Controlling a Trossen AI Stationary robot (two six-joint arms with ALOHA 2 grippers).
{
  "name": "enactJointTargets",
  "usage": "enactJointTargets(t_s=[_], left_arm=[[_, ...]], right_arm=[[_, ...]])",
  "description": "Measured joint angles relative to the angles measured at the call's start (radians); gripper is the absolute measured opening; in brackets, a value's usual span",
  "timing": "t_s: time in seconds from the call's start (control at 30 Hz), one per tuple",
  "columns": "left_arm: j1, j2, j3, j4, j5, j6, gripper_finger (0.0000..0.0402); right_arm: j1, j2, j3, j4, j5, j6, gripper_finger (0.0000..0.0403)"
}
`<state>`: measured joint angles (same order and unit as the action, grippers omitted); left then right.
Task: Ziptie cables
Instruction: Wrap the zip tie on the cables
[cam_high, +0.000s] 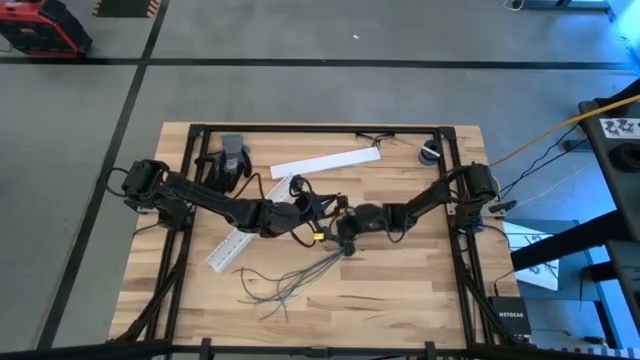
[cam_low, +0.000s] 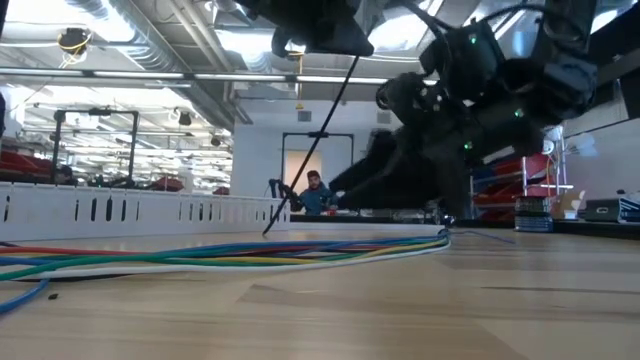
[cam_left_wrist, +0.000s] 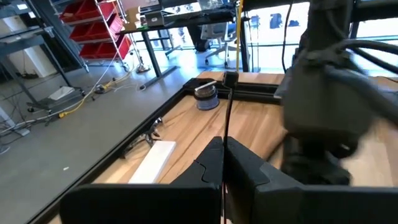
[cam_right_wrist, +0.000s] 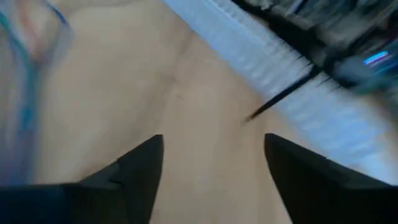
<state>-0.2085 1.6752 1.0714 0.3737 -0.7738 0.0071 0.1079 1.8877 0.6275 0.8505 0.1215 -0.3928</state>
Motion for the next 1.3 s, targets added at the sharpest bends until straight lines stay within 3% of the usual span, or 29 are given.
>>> enactJointTargets(t_s=[0.13,0.27,0.33,0.57,0.77,1.3], left_arm=[[-0.001,0.0,0.0,0.001,0.003,0.002,0.0],[0.0,0.0,0.0,0.002,0.0,0.0,0.0],[0.0,0.0,0.0,0.002,0.0,0.0,0.0],[0.0,0.0,0.0,0.004,0.0,-0.027,0.0],[0.0,0.0,0.0,0.005,0.0,-0.056,0.0],[0.0,0.0,0.0,0.005,-0.001,-0.078,0.0]], right_arm=[[0.083,-0.001,0.033,-0.047,0.204,-0.354,0.03],[0.143,-0.001,0.048,-0.044,0.382,-0.646,0.0299],[0.152,-0.001,0.049,-0.046,0.42,-0.775,0.0294],[0.154,0.008,0.05,-0.033,0.42,-1.02,0.0275],[0.141,0.008,0.096,-0.035,0.378,-1.086,0.0252],[-0.042,0.008,0.168,-0.121,0.231,-1.282,0.0196]])
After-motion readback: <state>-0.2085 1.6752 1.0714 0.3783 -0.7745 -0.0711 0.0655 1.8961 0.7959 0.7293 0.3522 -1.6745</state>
